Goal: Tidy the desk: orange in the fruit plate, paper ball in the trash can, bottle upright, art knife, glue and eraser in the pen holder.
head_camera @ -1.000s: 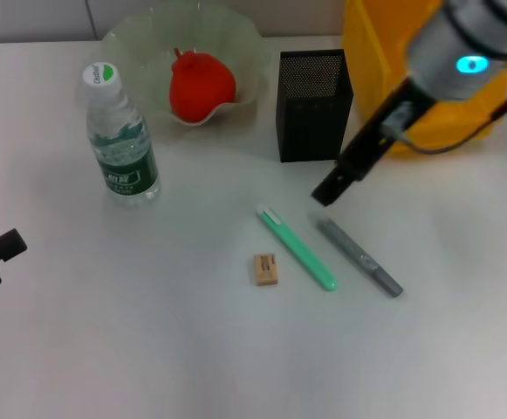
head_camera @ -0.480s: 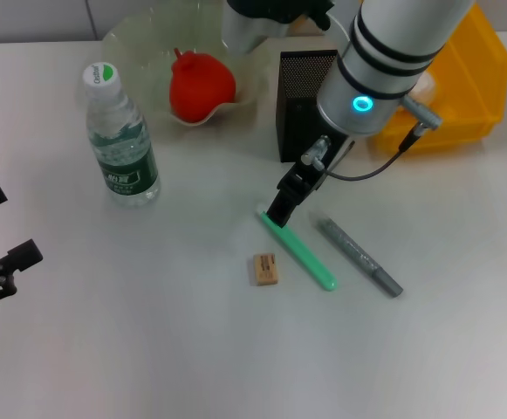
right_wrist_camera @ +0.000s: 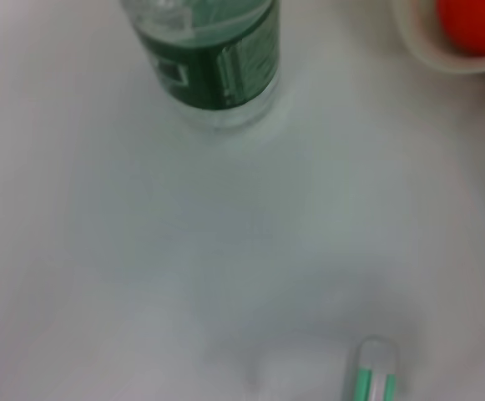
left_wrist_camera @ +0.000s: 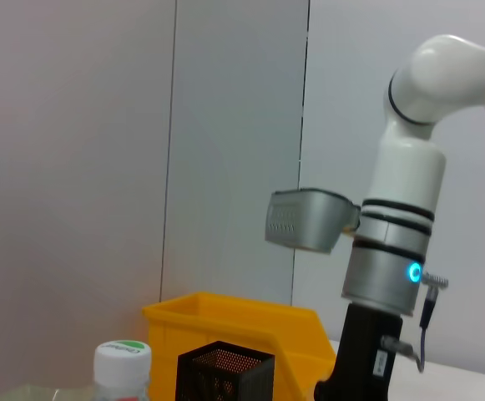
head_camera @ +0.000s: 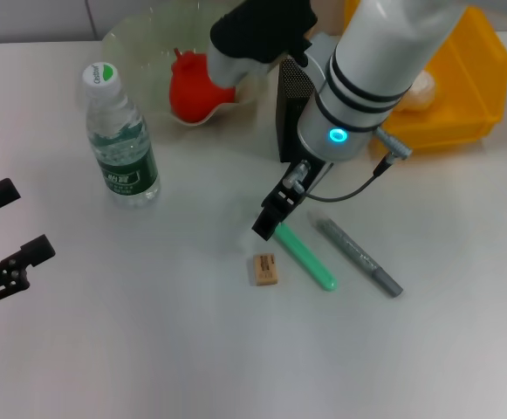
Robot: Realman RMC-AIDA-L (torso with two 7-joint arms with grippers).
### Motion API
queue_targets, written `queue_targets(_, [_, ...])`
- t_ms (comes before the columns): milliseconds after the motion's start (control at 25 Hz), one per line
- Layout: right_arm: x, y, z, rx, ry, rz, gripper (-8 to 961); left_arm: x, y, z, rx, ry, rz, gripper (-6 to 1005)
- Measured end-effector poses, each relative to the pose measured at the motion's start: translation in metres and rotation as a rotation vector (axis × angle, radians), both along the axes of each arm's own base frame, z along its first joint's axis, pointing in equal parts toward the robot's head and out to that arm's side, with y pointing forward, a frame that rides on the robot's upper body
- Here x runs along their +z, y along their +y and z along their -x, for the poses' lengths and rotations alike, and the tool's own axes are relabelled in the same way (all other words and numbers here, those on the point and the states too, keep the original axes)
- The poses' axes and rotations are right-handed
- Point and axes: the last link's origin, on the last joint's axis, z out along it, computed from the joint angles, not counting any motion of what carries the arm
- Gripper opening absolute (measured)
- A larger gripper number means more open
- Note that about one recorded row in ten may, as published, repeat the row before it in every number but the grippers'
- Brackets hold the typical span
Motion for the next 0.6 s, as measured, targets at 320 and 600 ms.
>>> queue_targets(320, [-0.013, -0.001, -0.015, 0.000, 0.003, -0.016, 759, -0.003, 0.004, 0.000, 0.001, -0.006, -0.001, 805])
queue_targets(600, [-0.015, 0.000, -0.021, 0.003, 0.001, -0.029, 760, -0.004, 0.004, -0.001, 0.000, -0.011, 0.001, 805])
